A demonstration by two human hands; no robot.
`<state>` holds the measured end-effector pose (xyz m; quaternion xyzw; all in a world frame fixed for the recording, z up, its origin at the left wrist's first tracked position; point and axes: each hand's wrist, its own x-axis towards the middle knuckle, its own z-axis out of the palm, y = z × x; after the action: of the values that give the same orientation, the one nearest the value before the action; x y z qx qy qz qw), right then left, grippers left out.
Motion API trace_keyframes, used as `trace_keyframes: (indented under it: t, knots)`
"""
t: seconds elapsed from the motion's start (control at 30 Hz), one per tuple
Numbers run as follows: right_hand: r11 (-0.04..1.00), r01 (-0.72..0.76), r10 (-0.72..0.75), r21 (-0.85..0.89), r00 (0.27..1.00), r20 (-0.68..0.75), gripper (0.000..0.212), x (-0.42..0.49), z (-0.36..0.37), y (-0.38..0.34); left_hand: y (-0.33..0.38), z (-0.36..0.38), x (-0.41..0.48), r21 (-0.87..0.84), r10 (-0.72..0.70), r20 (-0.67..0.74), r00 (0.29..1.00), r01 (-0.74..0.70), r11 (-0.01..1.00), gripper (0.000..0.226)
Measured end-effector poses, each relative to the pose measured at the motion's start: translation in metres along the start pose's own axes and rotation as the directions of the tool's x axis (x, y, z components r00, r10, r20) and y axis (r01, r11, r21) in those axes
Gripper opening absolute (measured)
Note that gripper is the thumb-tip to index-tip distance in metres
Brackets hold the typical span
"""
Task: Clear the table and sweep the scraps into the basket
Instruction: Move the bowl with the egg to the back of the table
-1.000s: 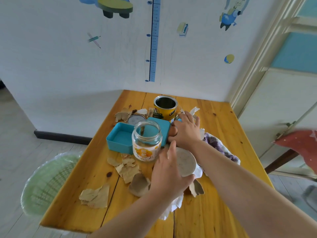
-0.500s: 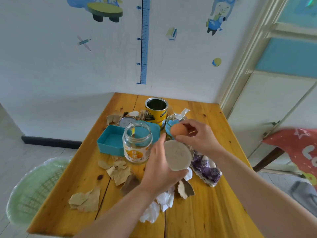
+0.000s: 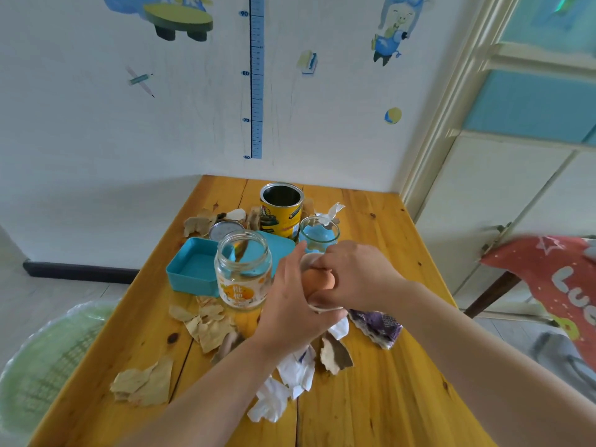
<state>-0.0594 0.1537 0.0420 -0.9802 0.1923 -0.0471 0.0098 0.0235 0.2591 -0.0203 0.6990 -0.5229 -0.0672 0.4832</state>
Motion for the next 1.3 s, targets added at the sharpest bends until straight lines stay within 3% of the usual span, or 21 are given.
trace_keyframes:
  t: [0.1, 0.2, 0.3, 0.37, 0.43, 0.47, 0.57, 0.67, 0.83, 0.9, 0.97, 1.07, 1.2, 1.3]
  knots:
    - [0.999, -0.005, 0.005, -0.034, 1.000, 0.008, 0.044, 0.002, 0.003, 0.001, -0.003, 0.002, 0.001, -0.001, -0.020, -0.004, 1.000, 0.020, 1.000, 0.104]
    - [1.000, 0.029, -0.029, 0.010, 0.997, -0.076, 0.049, -0.004, 0.009, 0.005, -0.007, 0.004, 0.003, -0.010, -0.025, -0.024, 0.999, 0.024, 1.000, 0.103]
    - [0.931, 0.062, -0.014, 0.359, 0.991, -0.135, 0.060, -0.017, 0.011, 0.018, -0.008, 0.000, 0.006, -0.083, -0.085, -0.025, 0.996, 0.083, 0.993, 0.109]
    - [0.845, -0.004, -0.008, 0.535, 1.000, 0.020, 0.077, -0.025, 0.008, 0.025, -0.006, -0.003, 0.009, -0.175, -0.127, 0.002, 0.992, 0.125, 0.977, 0.115]
    - [0.853, -0.069, -0.032, 0.517, 0.982, 0.184, 0.094, -0.026, 0.007, 0.027, -0.003, -0.002, 0.012, -0.232, -0.134, 0.020, 0.991, 0.135, 0.963, 0.115]
    - [0.872, -0.068, -0.034, 0.484, 0.980, 0.198, 0.099, -0.025, 0.008, 0.028, -0.002, 0.000, 0.014, -0.250, -0.126, 0.031, 0.992, 0.130, 0.960, 0.114]
    - [0.895, -0.049, 0.019, 0.444, 0.997, 0.072, 0.102, -0.021, 0.012, 0.030, 0.002, 0.005, 0.022, -0.274, -0.087, 0.073, 0.994, 0.104, 0.956, 0.111]
    - [0.903, 0.010, 0.033, 0.429, 0.995, -0.094, 0.088, -0.018, 0.022, 0.035, 0.006, 0.010, 0.033, -0.313, -0.053, 0.125, 0.991, 0.089, 0.946, 0.101]
    - [0.839, 0.002, 0.176, 0.543, 0.945, -0.276, 0.077, -0.016, 0.034, 0.051, 0.013, 0.021, 0.047, -0.391, -0.037, 0.196, 0.980, 0.112, 0.913, 0.098]
    - [0.814, -0.100, 0.299, 0.572, 0.917, -0.265, 0.078, -0.011, 0.030, 0.066, 0.010, 0.029, 0.045, -0.311, -0.012, 0.154, 0.988, 0.060, 0.948, 0.088]
    - [0.801, -0.201, 0.406, 0.564, 0.875, -0.265, 0.080, -0.002, 0.028, 0.089, -0.001, 0.040, 0.040, -0.115, 0.116, 0.098, 0.988, -0.104, 0.988, 0.073]
    - [0.763, -0.324, 0.520, 0.560, 0.822, -0.233, 0.082, 0.013, 0.030, 0.123, -0.020, 0.060, 0.032, 0.245, 0.349, 0.141, 0.927, -0.374, 0.895, 0.048]
    - [0.694, -0.449, 0.628, 0.563, 0.760, -0.168, 0.084, 0.031, 0.041, 0.163, -0.025, 0.079, 0.037, 0.444, 0.346, 0.357, 0.868, -0.483, 0.755, 0.055]
    - [0.651, -0.494, 0.678, 0.576, 0.721, -0.147, 0.084, 0.042, 0.049, 0.184, -0.025, 0.085, 0.045, 0.526, 0.288, 0.423, 0.859, -0.492, 0.694, 0.060]
